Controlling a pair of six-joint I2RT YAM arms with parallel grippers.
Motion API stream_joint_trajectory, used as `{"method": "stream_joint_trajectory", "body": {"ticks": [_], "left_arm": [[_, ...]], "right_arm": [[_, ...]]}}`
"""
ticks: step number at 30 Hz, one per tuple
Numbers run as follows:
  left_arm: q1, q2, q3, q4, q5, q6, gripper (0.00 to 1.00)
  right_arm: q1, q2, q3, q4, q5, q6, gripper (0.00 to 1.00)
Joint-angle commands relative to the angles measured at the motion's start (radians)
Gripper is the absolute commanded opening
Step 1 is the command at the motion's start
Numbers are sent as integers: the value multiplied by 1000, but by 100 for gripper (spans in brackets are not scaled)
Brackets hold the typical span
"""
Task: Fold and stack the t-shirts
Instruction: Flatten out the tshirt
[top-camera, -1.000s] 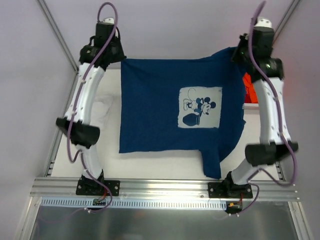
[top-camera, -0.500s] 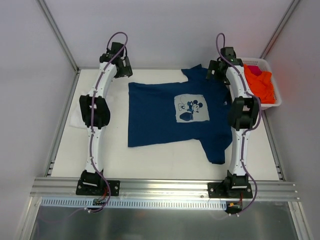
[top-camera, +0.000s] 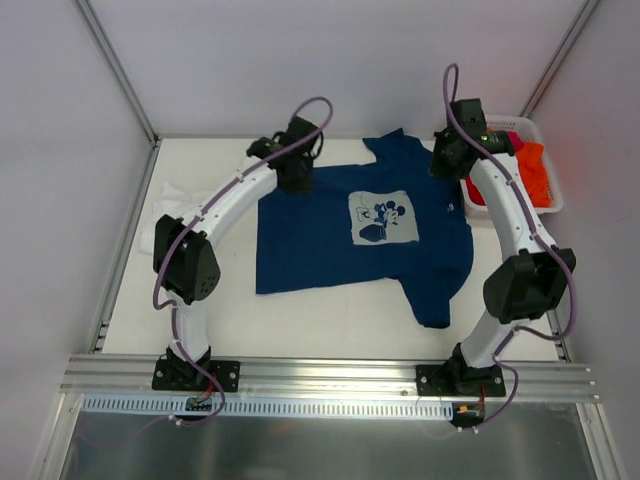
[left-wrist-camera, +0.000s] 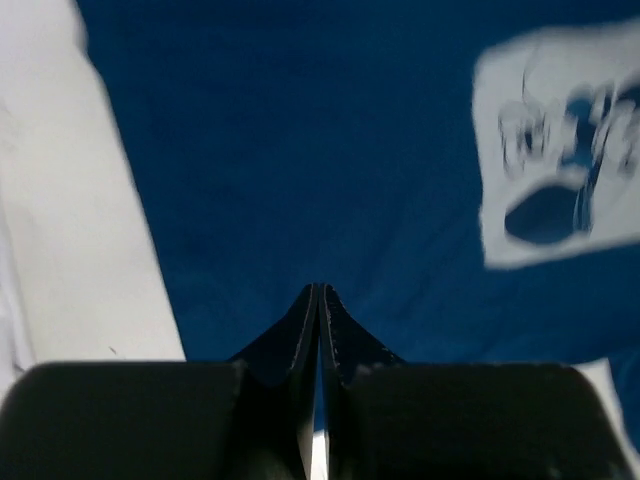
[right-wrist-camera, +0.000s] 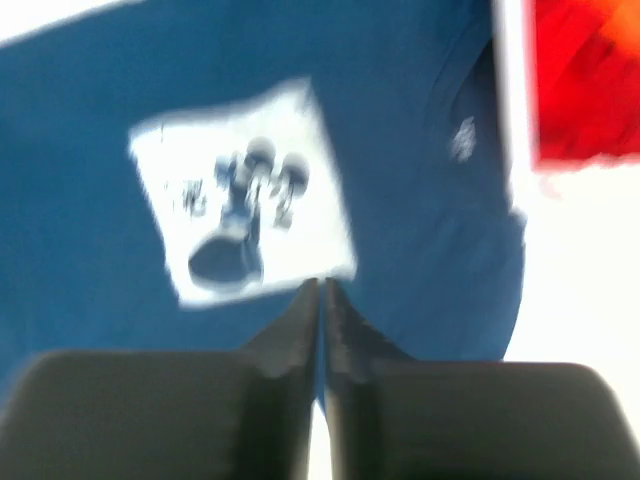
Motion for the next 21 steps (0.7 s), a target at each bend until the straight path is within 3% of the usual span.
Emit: {"method": "stream_joint_trajectory", "body": {"ticks": [1,9,21], "left_arm": [[-57,-5,-154,-40,-9,-62,0],[-147,30,-442,52,9,-156,0],[-189,-2,-648,145,-6,-203,0]], "right_arm": [[74,-121,-182,-80,44,77,1],[224,-301,-697,75,15,240,0],[471,-261,-952,133,200,457,0]]}}
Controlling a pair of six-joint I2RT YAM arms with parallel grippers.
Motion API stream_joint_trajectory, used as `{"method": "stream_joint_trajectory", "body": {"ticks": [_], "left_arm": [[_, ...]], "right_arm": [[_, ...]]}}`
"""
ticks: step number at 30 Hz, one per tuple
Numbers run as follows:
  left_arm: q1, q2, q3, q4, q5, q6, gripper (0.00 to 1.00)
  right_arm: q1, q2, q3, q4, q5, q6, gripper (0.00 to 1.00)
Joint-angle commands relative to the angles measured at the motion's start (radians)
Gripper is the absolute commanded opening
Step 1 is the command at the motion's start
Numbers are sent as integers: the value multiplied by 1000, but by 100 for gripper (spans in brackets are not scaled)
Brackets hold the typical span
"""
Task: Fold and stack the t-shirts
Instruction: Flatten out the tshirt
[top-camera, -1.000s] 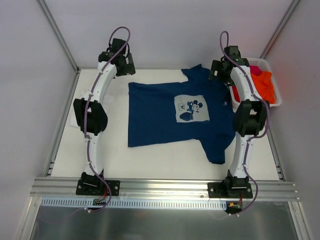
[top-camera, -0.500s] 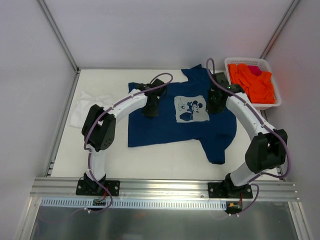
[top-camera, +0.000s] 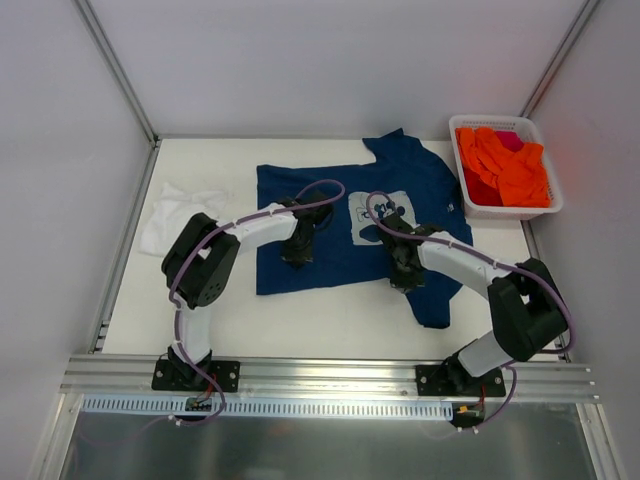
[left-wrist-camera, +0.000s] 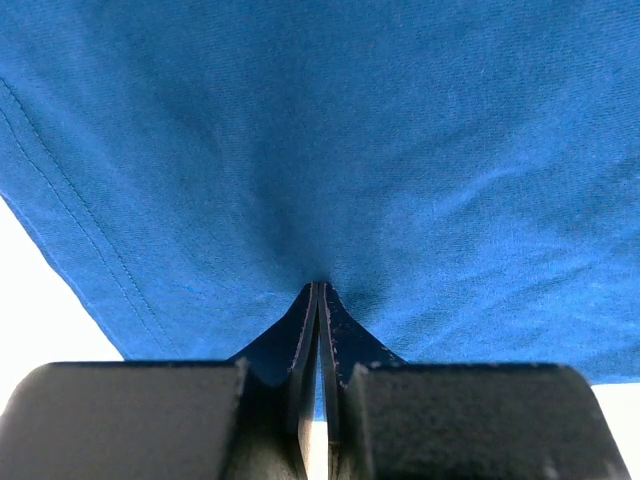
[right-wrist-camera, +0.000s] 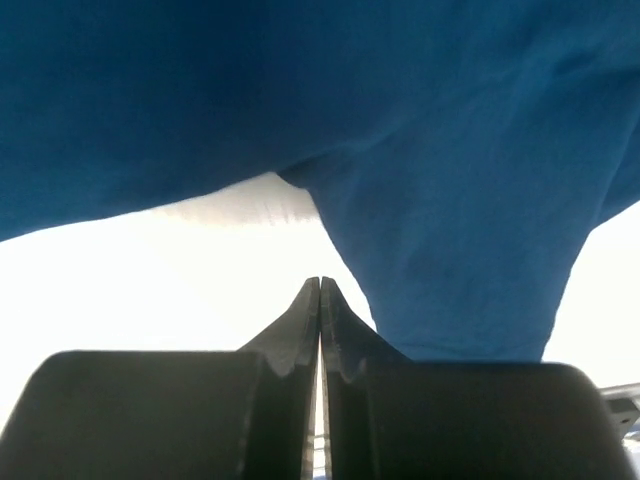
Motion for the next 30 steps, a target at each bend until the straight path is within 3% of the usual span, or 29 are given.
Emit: {"method": "stream_joint_trajectory", "body": {"ticks": [1,12,19,23,24,25,26,27,29,30], "left_arm": [[-8,-21,-95,22,-11,-47,0],[-12,-280,-405,22,-68,-144,0],[-12,-399,-490,-1,-94,-171,0],[-12,-481,-482,-9,-191,-191,0],[-12,-497,-465,-9,-212,-184,26],[-12,-509,-424,-9,-231,-164,46],[-12,-533,-398,-9,-254,-152,66],[-10,-544,-335,-9,-294,-126,96],[2,-544,-267,-9,-340,-99,99],[14,-535,-203,-6,-377,-78,99]], "right_arm": [[58,11,-49,17,104,127,1],[172,-17,-70,-34,167,228,0],[206,-74,33,-135,215,225,0],[207,-120,102,-158,245,185,3],[206,-123,119,-158,271,171,10],[203,-123,162,-156,281,130,20],[200,-118,189,-158,300,102,44],[197,-109,219,-158,311,73,57],[163,-86,317,-149,322,-14,85],[122,-51,346,-137,311,-47,89]]}}
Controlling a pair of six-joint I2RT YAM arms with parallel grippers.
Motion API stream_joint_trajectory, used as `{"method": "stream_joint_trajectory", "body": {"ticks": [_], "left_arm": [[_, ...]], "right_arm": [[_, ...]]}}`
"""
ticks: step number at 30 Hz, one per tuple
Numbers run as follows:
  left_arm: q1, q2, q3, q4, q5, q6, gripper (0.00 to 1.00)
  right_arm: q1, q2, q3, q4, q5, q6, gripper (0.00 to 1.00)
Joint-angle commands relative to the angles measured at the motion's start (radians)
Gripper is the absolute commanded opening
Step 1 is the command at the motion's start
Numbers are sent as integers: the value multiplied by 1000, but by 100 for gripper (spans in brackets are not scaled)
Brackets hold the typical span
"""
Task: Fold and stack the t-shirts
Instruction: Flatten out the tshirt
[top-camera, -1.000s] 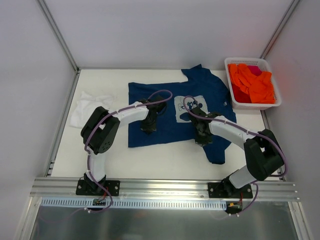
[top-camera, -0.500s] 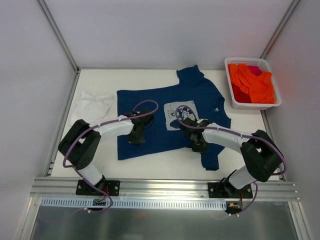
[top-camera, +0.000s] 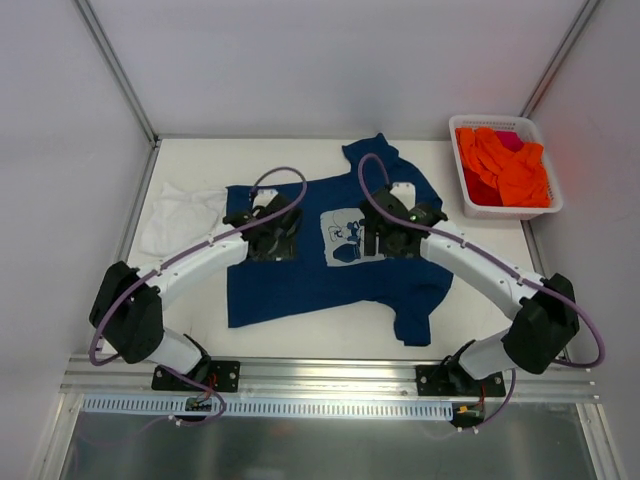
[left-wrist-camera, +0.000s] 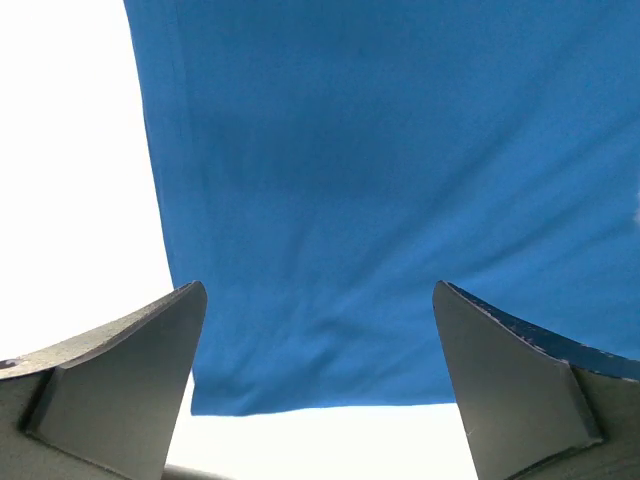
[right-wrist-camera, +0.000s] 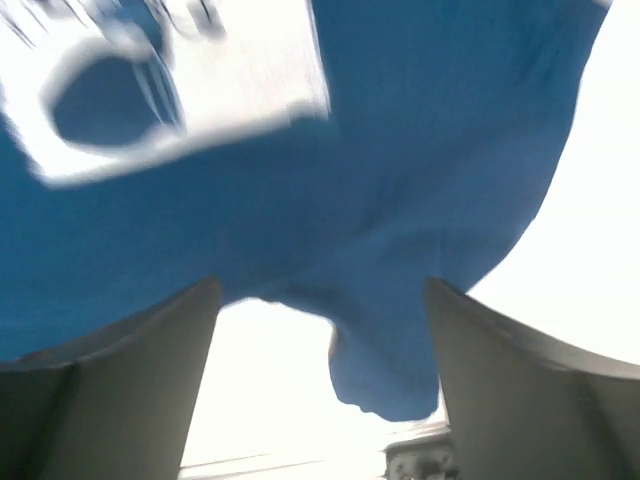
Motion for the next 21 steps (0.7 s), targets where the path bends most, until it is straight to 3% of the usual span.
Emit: {"method": "stream_joint_trajectory", "body": {"ticks": [1,5,7,10,15,17,21], "left_arm": [[26,0,183,8,-156,65,99],[181,142,329,11,-80,108,99],[223,231,390,14,-68,120,99],[281,322,444,19,-72,125,99],[321,435,512,19,-3,117,99],[319,448,518,20,18,111,99],[321,460,526,20,40,109,99]], "right_arm": [[-85,51,160,29,38,-187,92],[-251,183,295,112,-154,-289,95],[-329,295,376,114,-179,-324,95],[-412,454,600,109,-236,-395,95],[-546,715,911,-50,-326,-404,94],[-582,780,961,-89,-331,-407,94],[-615,786,886,-121,-335,-424,87]]}}
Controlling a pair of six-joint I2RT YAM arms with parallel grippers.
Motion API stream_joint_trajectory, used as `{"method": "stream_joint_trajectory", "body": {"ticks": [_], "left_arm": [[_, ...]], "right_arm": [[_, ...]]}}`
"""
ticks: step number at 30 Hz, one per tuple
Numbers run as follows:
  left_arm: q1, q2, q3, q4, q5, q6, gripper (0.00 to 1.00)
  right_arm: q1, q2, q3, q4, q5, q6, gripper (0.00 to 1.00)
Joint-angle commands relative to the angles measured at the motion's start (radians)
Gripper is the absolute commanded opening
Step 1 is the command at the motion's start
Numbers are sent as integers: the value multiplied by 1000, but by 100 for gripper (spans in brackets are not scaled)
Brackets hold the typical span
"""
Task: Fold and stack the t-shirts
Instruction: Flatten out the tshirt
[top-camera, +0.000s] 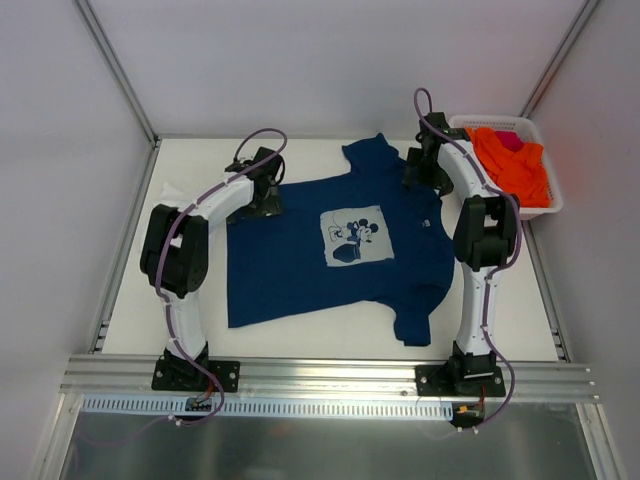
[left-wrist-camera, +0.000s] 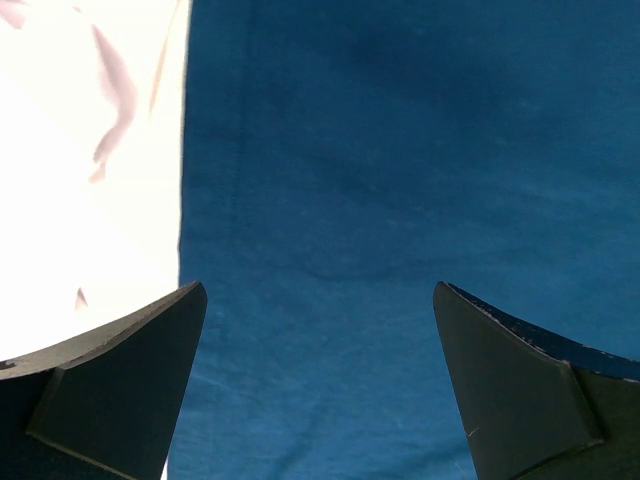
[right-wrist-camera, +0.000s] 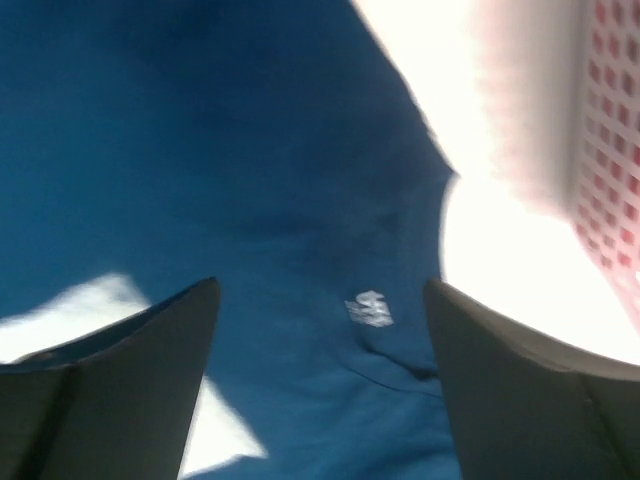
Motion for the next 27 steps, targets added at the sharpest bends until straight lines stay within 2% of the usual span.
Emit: {"method": "stream_joint_trajectory", "body": {"ticks": [1,4,6,9,15,22,27], "left_arm": [[-6,-9,54,-19,42,11,99],[-8,-9,54,-19,39,13,99],[-9,-3,52,-21,-3,19,99],[-8,-5,37,-21,-52,24,99],[12,-2,11,-21,-112,-36,99],[69,89,100,-19,-110,-74,99],[135,127,146,-19,-76,-94,99]], "right_arm": [[-21,-26,-27,-113,-15,-36,80],[-27,-20,-57,-89,-5,-36,68],[-36,12,-9,-83,-20,-36,68],[-47,61,94,-70,-23,-35,77],[-76,157,266,-32,-130,-15,85],[-130,196,274,204,-405,19,93],[-158,282,380,299,-590,83,98]]}}
